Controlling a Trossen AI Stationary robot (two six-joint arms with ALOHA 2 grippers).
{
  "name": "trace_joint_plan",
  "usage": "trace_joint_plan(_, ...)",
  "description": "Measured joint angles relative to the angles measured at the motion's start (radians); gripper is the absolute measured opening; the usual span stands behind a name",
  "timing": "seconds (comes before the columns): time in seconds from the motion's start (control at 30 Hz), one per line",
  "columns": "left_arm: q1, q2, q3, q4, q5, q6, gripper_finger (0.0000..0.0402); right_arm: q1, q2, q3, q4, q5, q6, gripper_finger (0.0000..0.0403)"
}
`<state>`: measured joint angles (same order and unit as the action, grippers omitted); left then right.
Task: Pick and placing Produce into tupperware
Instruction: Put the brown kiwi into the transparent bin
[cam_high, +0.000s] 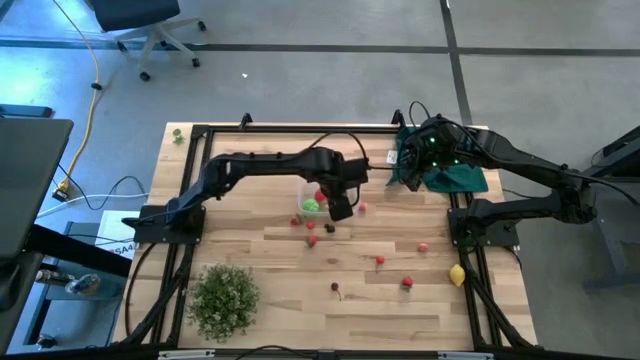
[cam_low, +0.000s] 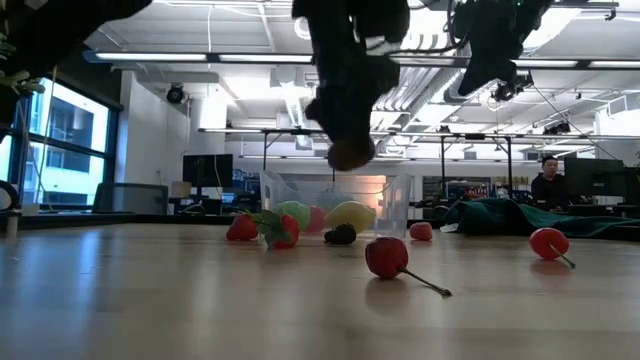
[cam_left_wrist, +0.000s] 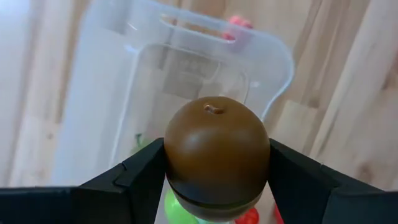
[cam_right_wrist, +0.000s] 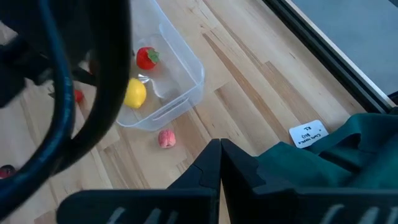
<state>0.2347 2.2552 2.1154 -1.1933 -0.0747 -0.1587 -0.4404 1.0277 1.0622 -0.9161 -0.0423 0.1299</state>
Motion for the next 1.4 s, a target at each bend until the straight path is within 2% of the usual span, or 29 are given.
trace_joint_plan(0.13, 0.017, 0.037, -0.018, 0.017, 0.037, 0.035, 0.0234, 0.000, 0.001, 0.000, -0.003, -0.001, 0.000, 0.0000)
trace_joint_plan(0.5, 0.050, 0.079, -0.024, 0.039, 0.017, 0.059, 0.0234, 0.000, -0.001, 0.000, -0.001, 0.004, 0.000, 0.0000)
trace_joint_plan(0.87, 0.075, 0.080, -0.025, 0.026, 0.008, 0.083, 0.0251, 0.000, -0.001, 0.000, 0.000, 0.038, 0.000, 0.0000)
trace_joint_plan(1.13, 0.099, 0.077, -0.025, -0.030, 0.036, 0.101, 0.0239, 0.001, -0.001, 0.000, 0.007, 0.037, 0.000, 0.0000)
trace_joint_plan(1.4, 0.106, 0.076, -0.025, -0.029, 0.034, 0.108, 0.0248, 0.001, -0.001, 0.000, 0.002, 0.038, 0.000, 0.0000)
